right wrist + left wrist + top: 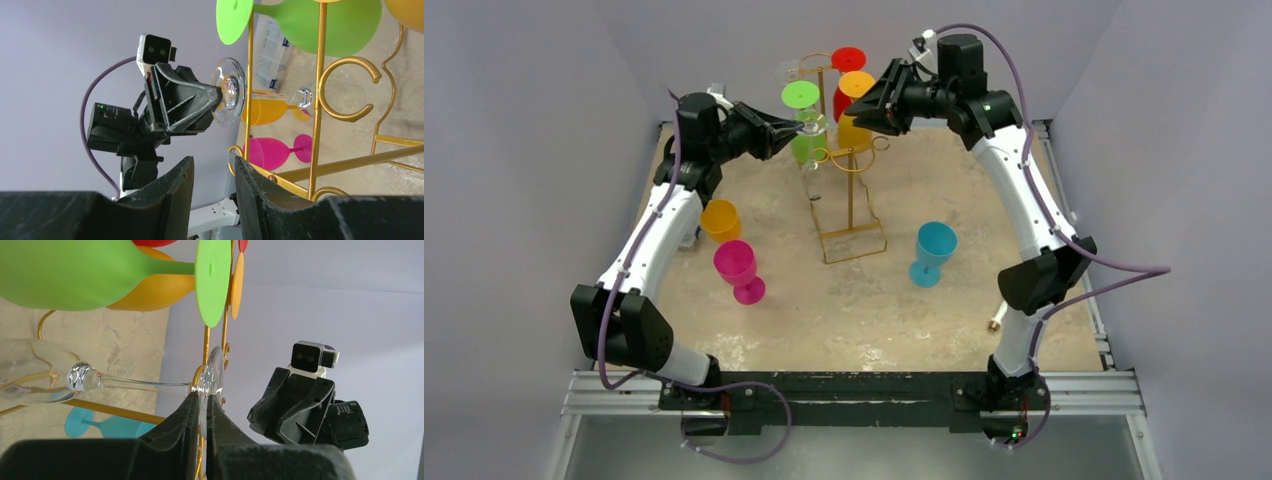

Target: Take the wine glass off the wine glass rack

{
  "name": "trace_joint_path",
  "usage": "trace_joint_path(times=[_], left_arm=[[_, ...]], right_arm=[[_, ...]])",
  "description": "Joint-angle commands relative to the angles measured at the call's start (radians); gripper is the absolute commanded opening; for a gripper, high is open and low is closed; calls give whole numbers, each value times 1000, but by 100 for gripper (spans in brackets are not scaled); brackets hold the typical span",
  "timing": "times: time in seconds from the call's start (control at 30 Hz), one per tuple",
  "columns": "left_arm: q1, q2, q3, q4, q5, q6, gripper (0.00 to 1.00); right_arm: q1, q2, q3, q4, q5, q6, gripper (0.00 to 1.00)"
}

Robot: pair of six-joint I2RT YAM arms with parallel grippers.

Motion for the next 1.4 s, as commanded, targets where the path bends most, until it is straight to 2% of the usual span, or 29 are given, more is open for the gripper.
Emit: trace_joint_path(times=[0.0, 0.3, 1.37], left_arm=[[9, -41, 17, 37, 10, -38, 0], [11, -40, -13, 113, -32, -74, 0], [24, -71, -29, 151, -58, -62, 0]], right_arm=[[1, -51, -9, 36, -12, -5, 35], [1, -60, -21, 38, -9, -5, 35], [1, -79, -57, 29, -12, -16, 33]])
